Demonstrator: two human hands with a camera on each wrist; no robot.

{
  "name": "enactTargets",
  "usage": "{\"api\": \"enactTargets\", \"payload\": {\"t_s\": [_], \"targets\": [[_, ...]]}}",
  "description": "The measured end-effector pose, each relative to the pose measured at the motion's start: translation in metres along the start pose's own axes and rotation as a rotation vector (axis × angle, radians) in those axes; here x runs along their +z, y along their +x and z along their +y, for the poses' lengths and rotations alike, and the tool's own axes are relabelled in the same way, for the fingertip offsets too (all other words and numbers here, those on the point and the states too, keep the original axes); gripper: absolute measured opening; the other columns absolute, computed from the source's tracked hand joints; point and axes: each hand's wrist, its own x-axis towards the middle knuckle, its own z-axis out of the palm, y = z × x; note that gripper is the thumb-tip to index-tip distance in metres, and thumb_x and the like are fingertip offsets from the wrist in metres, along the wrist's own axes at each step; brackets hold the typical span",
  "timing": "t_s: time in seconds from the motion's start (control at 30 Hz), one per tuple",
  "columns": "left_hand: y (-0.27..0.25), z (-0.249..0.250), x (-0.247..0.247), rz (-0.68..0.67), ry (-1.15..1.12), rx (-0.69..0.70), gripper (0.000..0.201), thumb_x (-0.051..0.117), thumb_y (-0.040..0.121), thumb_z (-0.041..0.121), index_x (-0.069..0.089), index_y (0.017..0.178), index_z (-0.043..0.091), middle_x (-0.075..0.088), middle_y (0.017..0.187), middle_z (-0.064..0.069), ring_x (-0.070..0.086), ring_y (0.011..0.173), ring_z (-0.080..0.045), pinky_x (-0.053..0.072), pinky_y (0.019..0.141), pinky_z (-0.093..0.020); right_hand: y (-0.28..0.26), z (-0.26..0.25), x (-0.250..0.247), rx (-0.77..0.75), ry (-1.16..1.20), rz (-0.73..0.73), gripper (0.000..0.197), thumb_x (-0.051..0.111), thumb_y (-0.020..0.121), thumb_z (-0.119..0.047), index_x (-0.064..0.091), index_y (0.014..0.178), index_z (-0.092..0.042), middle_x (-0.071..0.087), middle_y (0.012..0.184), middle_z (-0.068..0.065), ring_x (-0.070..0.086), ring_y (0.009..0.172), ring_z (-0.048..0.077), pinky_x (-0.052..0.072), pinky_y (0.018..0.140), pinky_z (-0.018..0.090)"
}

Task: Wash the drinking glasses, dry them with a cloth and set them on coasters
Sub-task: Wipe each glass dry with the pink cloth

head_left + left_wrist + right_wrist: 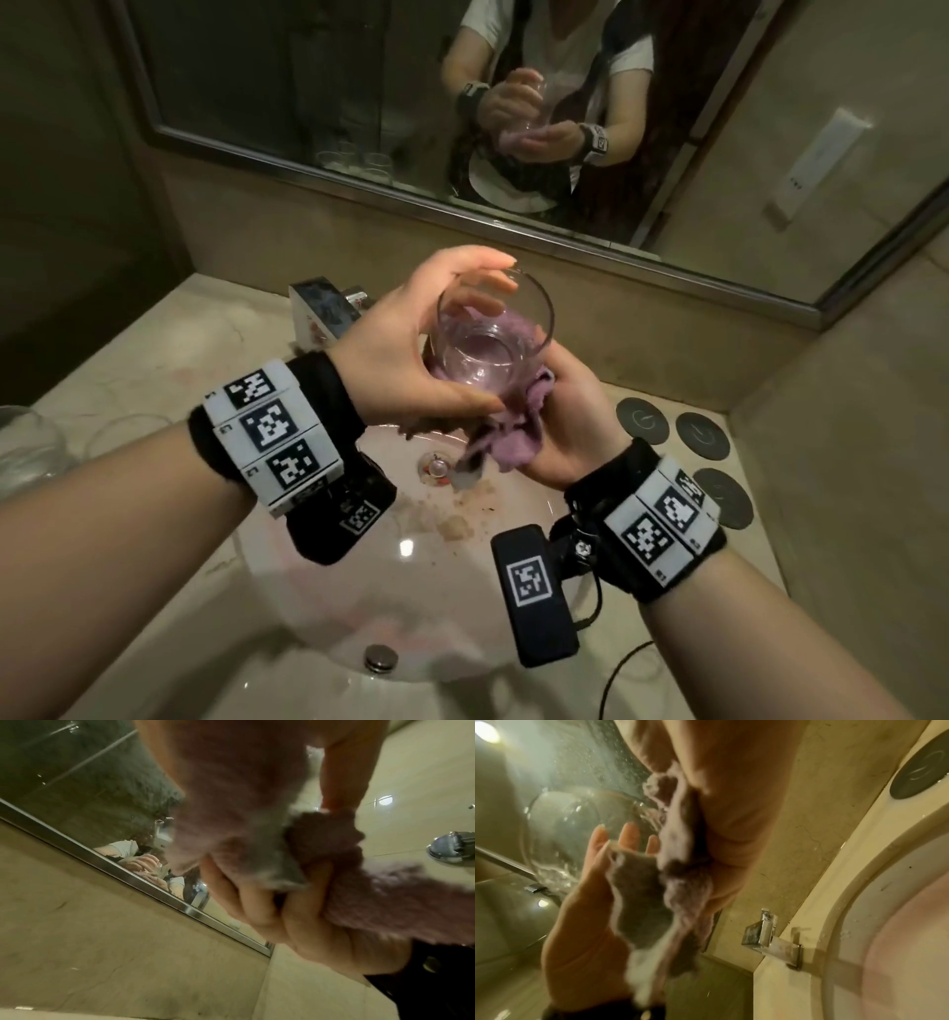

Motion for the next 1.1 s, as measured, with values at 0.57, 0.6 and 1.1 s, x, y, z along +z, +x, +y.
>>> {"api": "enactTargets", "payload": {"t_s": [0.57, 0.6, 1.1], "targets": [[-0.001, -0.017, 0.017, 0.369, -0.603, -0.460, 0.091, 0.085, 0.050, 0.002, 0.040, 0.127, 0.019, 0.059, 0.122, -0.006, 0.065, 0.104, -0.019, 0.054, 0.085, -0.031, 0.020, -0.012, 0.001, -0.292, -0.552, 0.131, 0.051, 0.023, 0.101, -0.042, 0.055, 0.121, -0.009, 0.072, 0.085, -0.001, 0.067, 0.071, 0.007, 0.051, 0.058, 0.017], [-0.001, -0.017, 0.017, 0.356, -0.563, -0.430, 0.087, 0.084, 0.051, 0.001, 0.041, 0.124, 0.024, 0.058, 0.122, -0.003, 0.065, 0.103, -0.018, 0.054, 0.085, -0.029, 0.022, -0.014, -0.002, -0.228, -0.481, 0.151, 0.053, 0.024, 0.101, -0.042, 0.058, 0.118, -0.004, 0.072, 0.086, 0.006, 0.069, 0.074, 0.014, 0.054, 0.062, 0.023], [0.021, -0.013, 0.019, 0.438, -0.608, -0.527, 0.087, 0.075, 0.048, 0.014, 0.035, 0.126, 0.015, 0.064, 0.106, 0.000, 0.064, 0.093, -0.013, 0.051, 0.078, -0.027, -0.001, -0.004, -0.005, -0.419, -0.703, 0.270, 0.043, 0.029, 0.098, -0.033, 0.048, 0.134, -0.017, 0.063, 0.111, 0.019, 0.059, 0.106, 0.032, 0.050, 0.086, 0.045]]}}
